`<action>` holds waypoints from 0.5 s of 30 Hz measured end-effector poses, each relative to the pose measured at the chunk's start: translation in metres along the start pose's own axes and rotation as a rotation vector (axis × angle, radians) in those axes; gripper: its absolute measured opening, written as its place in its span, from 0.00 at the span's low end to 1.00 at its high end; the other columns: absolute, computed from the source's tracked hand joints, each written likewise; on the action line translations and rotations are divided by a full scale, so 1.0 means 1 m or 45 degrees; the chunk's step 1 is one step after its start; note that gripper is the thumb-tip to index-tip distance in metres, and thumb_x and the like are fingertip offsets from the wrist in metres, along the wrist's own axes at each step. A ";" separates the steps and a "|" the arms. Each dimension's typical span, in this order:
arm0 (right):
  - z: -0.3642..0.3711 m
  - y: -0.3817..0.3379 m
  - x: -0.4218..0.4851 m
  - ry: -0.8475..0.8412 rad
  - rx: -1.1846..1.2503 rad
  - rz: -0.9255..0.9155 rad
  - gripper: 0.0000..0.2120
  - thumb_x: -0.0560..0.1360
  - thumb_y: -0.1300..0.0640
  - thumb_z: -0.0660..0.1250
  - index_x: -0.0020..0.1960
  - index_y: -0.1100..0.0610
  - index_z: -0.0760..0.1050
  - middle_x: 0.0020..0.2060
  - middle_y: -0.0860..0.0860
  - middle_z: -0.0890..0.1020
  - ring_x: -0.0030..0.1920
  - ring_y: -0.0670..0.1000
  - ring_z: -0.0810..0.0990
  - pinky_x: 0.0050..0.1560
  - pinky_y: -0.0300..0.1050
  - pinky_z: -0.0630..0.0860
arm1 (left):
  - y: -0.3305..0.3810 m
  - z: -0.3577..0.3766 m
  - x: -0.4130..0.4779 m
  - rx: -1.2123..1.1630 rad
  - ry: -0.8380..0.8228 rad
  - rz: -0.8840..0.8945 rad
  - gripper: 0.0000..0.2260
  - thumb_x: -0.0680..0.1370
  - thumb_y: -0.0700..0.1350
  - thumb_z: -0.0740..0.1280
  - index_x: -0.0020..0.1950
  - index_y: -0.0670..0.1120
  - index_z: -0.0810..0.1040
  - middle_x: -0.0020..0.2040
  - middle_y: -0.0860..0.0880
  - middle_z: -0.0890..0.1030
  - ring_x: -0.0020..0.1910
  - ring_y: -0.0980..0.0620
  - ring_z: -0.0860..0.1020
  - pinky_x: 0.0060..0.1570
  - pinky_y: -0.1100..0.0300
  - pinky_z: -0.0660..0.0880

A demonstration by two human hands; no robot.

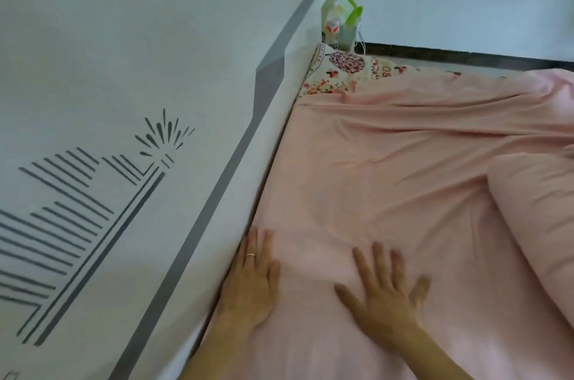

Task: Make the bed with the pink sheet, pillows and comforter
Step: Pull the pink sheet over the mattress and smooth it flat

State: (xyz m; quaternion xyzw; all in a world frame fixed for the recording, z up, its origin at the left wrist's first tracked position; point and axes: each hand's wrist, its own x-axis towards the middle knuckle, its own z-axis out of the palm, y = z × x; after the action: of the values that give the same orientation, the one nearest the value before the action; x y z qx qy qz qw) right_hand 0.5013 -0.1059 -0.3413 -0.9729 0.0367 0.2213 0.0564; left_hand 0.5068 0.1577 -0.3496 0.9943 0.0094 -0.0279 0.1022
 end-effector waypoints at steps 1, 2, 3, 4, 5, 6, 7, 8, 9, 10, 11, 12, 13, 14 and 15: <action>-0.004 -0.004 0.001 -0.004 0.015 0.013 0.39 0.70 0.22 0.38 0.73 0.35 0.26 0.73 0.42 0.24 0.75 0.54 0.24 0.68 0.76 0.34 | 0.004 -0.002 0.006 -0.033 -0.038 -0.050 0.29 0.79 0.59 0.41 0.80 0.51 0.43 0.80 0.47 0.48 0.77 0.47 0.56 0.75 0.56 0.50; -0.008 -0.008 0.004 -0.001 0.022 0.030 0.40 0.70 0.22 0.38 0.75 0.36 0.27 0.75 0.43 0.26 0.75 0.55 0.26 0.68 0.76 0.36 | 0.009 -0.006 0.014 -0.064 -0.049 -0.098 0.30 0.79 0.58 0.40 0.80 0.50 0.44 0.80 0.45 0.51 0.76 0.45 0.61 0.73 0.53 0.58; -0.012 -0.012 0.007 0.012 0.013 0.040 0.41 0.71 0.23 0.39 0.77 0.38 0.30 0.77 0.45 0.29 0.77 0.56 0.29 0.68 0.76 0.38 | 0.015 -0.009 0.021 -0.077 -0.029 -0.129 0.30 0.79 0.57 0.43 0.80 0.47 0.47 0.79 0.43 0.55 0.73 0.43 0.65 0.69 0.50 0.66; -0.017 -0.015 0.010 0.068 0.004 0.036 0.41 0.72 0.24 0.41 0.79 0.40 0.36 0.79 0.47 0.35 0.78 0.58 0.34 0.69 0.76 0.41 | 0.023 -0.014 0.030 -0.084 0.015 -0.128 0.29 0.80 0.54 0.46 0.79 0.43 0.53 0.78 0.42 0.58 0.71 0.42 0.68 0.66 0.48 0.70; -0.023 -0.018 0.013 0.153 -0.007 0.012 0.40 0.73 0.26 0.44 0.80 0.43 0.45 0.80 0.49 0.44 0.79 0.60 0.41 0.69 0.75 0.44 | 0.029 -0.016 0.038 -0.081 0.071 -0.102 0.28 0.80 0.51 0.50 0.77 0.39 0.57 0.77 0.40 0.59 0.71 0.40 0.68 0.67 0.47 0.69; -0.029 -0.021 0.019 0.251 0.010 -0.026 0.38 0.74 0.28 0.47 0.79 0.45 0.53 0.80 0.51 0.52 0.79 0.60 0.48 0.69 0.74 0.47 | 0.038 -0.017 0.048 -0.059 0.136 -0.057 0.27 0.80 0.49 0.53 0.76 0.38 0.60 0.77 0.40 0.58 0.73 0.40 0.65 0.70 0.45 0.65; -0.034 -0.024 0.027 0.335 0.040 -0.088 0.36 0.76 0.30 0.48 0.79 0.46 0.57 0.79 0.51 0.56 0.79 0.58 0.51 0.69 0.72 0.48 | 0.048 -0.020 0.061 -0.053 0.161 0.021 0.26 0.80 0.48 0.55 0.77 0.39 0.60 0.78 0.41 0.58 0.75 0.41 0.62 0.72 0.45 0.61; -0.041 -0.029 0.036 0.390 0.064 -0.159 0.33 0.77 0.33 0.48 0.78 0.45 0.57 0.79 0.50 0.56 0.79 0.56 0.51 0.71 0.70 0.50 | 0.057 -0.021 0.073 -0.036 0.175 0.139 0.26 0.80 0.47 0.56 0.77 0.42 0.60 0.78 0.42 0.58 0.76 0.43 0.60 0.72 0.45 0.58; -0.048 -0.036 0.047 0.430 0.093 -0.240 0.30 0.79 0.36 0.48 0.79 0.44 0.55 0.80 0.49 0.54 0.79 0.54 0.49 0.72 0.69 0.51 | 0.063 -0.023 0.087 0.017 0.169 0.267 0.25 0.80 0.48 0.56 0.77 0.44 0.62 0.78 0.44 0.59 0.76 0.44 0.61 0.72 0.45 0.58; -0.055 -0.042 0.063 0.449 0.132 -0.303 0.28 0.80 0.39 0.46 0.79 0.43 0.53 0.80 0.48 0.50 0.80 0.52 0.46 0.74 0.68 0.52 | 0.067 -0.020 0.104 0.074 0.134 0.369 0.24 0.80 0.48 0.55 0.76 0.45 0.64 0.77 0.45 0.61 0.75 0.45 0.64 0.71 0.46 0.58; -0.062 -0.047 0.075 0.455 0.161 -0.344 0.28 0.80 0.40 0.44 0.79 0.41 0.50 0.80 0.47 0.46 0.80 0.52 0.43 0.74 0.68 0.50 | 0.065 -0.016 0.118 0.094 0.087 0.406 0.23 0.81 0.50 0.52 0.75 0.46 0.66 0.77 0.46 0.60 0.74 0.46 0.66 0.71 0.47 0.58; -0.062 -0.047 0.089 0.412 0.168 -0.364 0.28 0.80 0.39 0.43 0.79 0.39 0.46 0.79 0.45 0.42 0.79 0.51 0.40 0.75 0.68 0.46 | 0.061 -0.010 0.130 0.104 0.046 0.399 0.23 0.82 0.52 0.50 0.75 0.47 0.66 0.76 0.49 0.60 0.74 0.47 0.65 0.71 0.49 0.56; -0.059 -0.039 0.104 0.367 0.155 -0.362 0.28 0.79 0.36 0.42 0.78 0.36 0.42 0.78 0.43 0.38 0.79 0.51 0.37 0.74 0.69 0.42 | 0.057 -0.003 0.140 0.104 0.006 0.358 0.24 0.82 0.54 0.48 0.76 0.50 0.64 0.77 0.50 0.58 0.75 0.49 0.63 0.72 0.51 0.54; -0.055 -0.027 0.116 0.310 0.129 -0.326 0.29 0.78 0.32 0.41 0.77 0.33 0.38 0.77 0.41 0.34 0.78 0.51 0.33 0.73 0.69 0.38 | 0.051 0.002 0.147 0.104 0.012 0.307 0.24 0.82 0.56 0.48 0.78 0.52 0.60 0.78 0.52 0.56 0.77 0.51 0.59 0.73 0.54 0.51; -0.053 -0.012 0.128 0.252 0.103 -0.267 0.31 0.76 0.28 0.40 0.75 0.31 0.33 0.76 0.40 0.31 0.77 0.51 0.30 0.72 0.69 0.35 | 0.047 0.005 0.154 0.104 0.021 0.276 0.25 0.82 0.57 0.49 0.79 0.54 0.57 0.78 0.53 0.55 0.77 0.52 0.55 0.73 0.55 0.49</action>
State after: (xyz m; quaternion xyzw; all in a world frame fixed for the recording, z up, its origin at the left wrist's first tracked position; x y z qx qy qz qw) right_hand 0.6403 -0.1069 -0.3489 -0.9854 -0.0506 0.1155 0.1146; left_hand 0.6610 0.1124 -0.3533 0.9931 -0.0983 -0.0090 0.0639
